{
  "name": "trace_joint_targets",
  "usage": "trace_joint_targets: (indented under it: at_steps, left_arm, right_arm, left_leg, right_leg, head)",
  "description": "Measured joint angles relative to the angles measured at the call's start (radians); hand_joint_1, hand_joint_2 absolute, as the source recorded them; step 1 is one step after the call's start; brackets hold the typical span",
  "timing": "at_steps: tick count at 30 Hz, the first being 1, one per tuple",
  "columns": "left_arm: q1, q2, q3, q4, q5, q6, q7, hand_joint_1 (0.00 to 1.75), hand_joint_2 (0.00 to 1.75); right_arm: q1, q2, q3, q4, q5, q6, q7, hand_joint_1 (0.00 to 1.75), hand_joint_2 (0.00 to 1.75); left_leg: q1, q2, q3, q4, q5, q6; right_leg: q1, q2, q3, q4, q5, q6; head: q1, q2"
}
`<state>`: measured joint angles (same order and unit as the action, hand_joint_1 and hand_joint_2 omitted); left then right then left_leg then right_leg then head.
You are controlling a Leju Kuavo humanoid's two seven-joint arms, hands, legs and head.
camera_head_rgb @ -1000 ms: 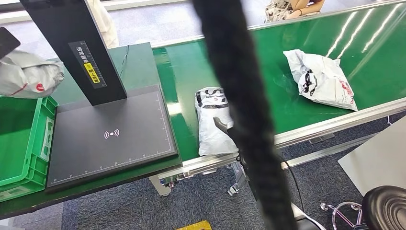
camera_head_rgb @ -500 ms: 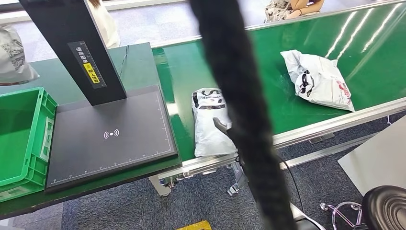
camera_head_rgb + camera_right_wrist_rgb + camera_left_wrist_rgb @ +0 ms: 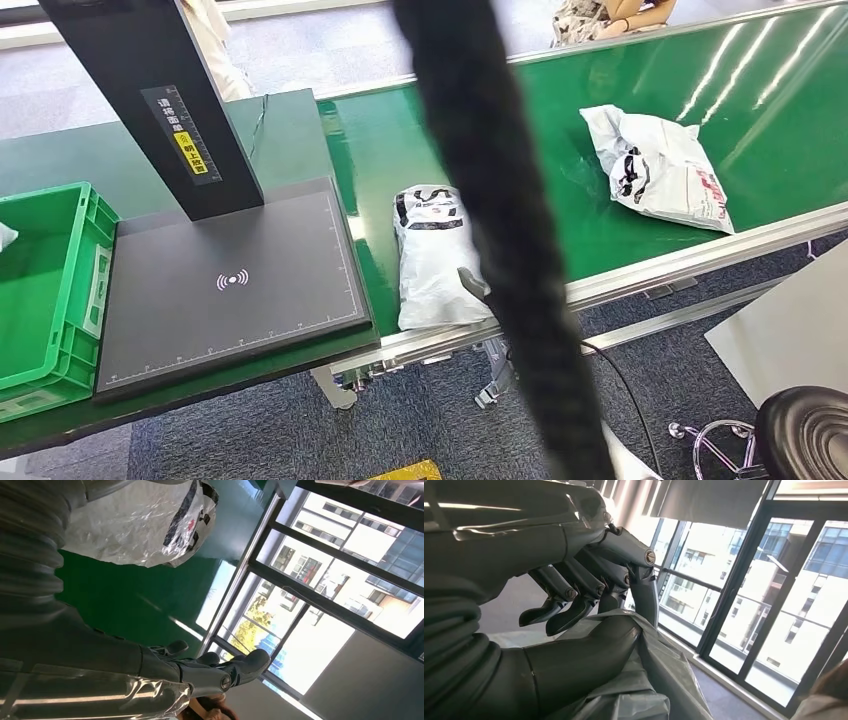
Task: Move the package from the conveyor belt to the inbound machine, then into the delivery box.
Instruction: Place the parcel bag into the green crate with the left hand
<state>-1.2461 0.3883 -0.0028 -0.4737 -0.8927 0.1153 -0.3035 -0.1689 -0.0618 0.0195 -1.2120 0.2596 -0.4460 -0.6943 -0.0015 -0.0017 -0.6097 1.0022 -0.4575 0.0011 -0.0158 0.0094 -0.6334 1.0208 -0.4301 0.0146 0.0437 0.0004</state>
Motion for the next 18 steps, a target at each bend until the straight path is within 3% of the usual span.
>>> trace_joint_targets:
  at_steps: [4,9,18]
  left_arm:
    - [0.157,0.074,0.055,-0.027,0.073,0.025,-0.104,1.75,1.75]
    - [0.322,0.137,0.111,-0.073,0.142,0.029,-0.152,1.75,1.75]
    - [0.479,0.195,0.177,-0.133,0.206,0.026,-0.164,1.75,1.75]
  right_arm:
    - [0.073,-0.008,0.000,-0.044,-0.008,-0.018,0.000,0.00,1.75]
    - [0.168,-0.023,0.000,-0.115,-0.021,-0.038,-0.001,0.00,1.75]
    - [0.247,-0.042,-0.002,-0.193,-0.040,-0.040,-0.001,0.00,1.75]
  left_leg:
    - [0.000,0.002,0.001,0.000,-0.002,-0.002]
    - [0.000,0.003,0.001,0.000,-0.003,-0.003]
    - [0.000,0.003,0.002,0.000,-0.004,-0.003]
  right_leg:
    - [0.000,0.002,-0.001,0.000,-0.002,-0.001]
    - [0.000,0.002,-0.001,0.000,-0.003,-0.002]
    - [0.000,0.002,0.000,-0.001,-0.004,-0.003]
  head:
    - [0.000,0.000]
    - [0.000,0.000]
    - [0.000,0.000]
